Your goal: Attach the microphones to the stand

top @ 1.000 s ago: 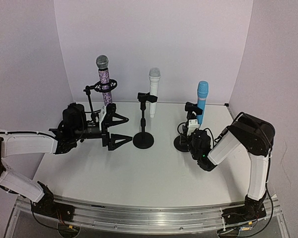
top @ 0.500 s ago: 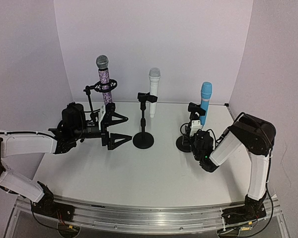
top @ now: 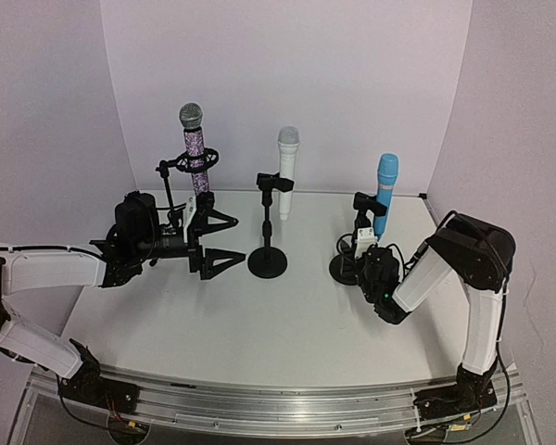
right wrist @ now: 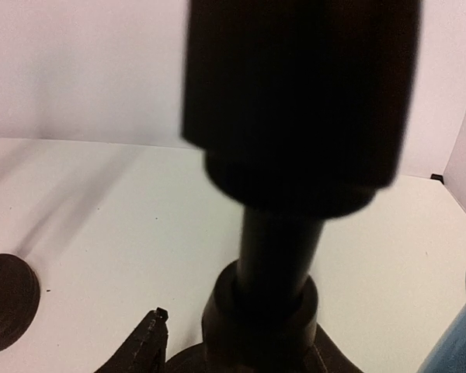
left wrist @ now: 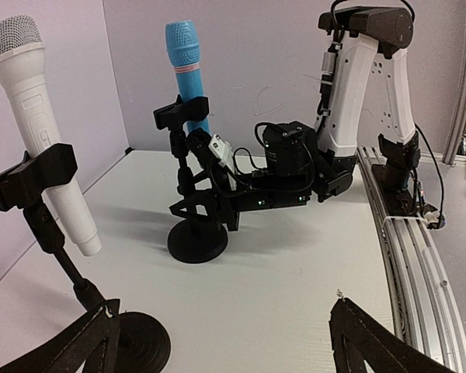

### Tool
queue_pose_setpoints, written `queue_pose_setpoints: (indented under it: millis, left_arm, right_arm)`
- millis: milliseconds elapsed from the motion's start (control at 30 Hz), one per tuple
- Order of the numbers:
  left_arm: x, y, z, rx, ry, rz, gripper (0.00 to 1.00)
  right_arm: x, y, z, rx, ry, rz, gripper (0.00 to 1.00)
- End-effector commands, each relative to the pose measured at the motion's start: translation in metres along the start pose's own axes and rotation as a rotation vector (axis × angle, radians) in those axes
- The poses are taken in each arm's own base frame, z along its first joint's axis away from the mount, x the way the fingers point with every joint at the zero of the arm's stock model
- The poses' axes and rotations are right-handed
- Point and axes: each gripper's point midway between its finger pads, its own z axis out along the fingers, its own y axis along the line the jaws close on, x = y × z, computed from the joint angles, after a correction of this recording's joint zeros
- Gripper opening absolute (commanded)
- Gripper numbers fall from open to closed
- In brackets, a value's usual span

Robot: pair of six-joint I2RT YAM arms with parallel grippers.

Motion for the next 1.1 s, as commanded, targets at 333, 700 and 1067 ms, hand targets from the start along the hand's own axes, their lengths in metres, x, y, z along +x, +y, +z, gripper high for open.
queue_pose_setpoints:
  millis: [333,700,1067]
  left_arm:
    - [-0.022,0.002,-0.007,-0.017,-0.059,0.052,0.94]
    - [-0.009,0.004,-0.029,-0.128,-0.046,-0.038,0.94]
    - [0.033,0.040,-0.091,-0.390,-0.008,-0.153,0.94]
  right_arm:
    - [-0.006,0.022,-0.038,-0.068,-0.017,0.042,0.88]
    - [0.044,0.057,-0.092,-0.215,0.269,-0.022,0.92]
    - [0.065,0.034,-0.142,-0.218,0.607,-0.055,0.92]
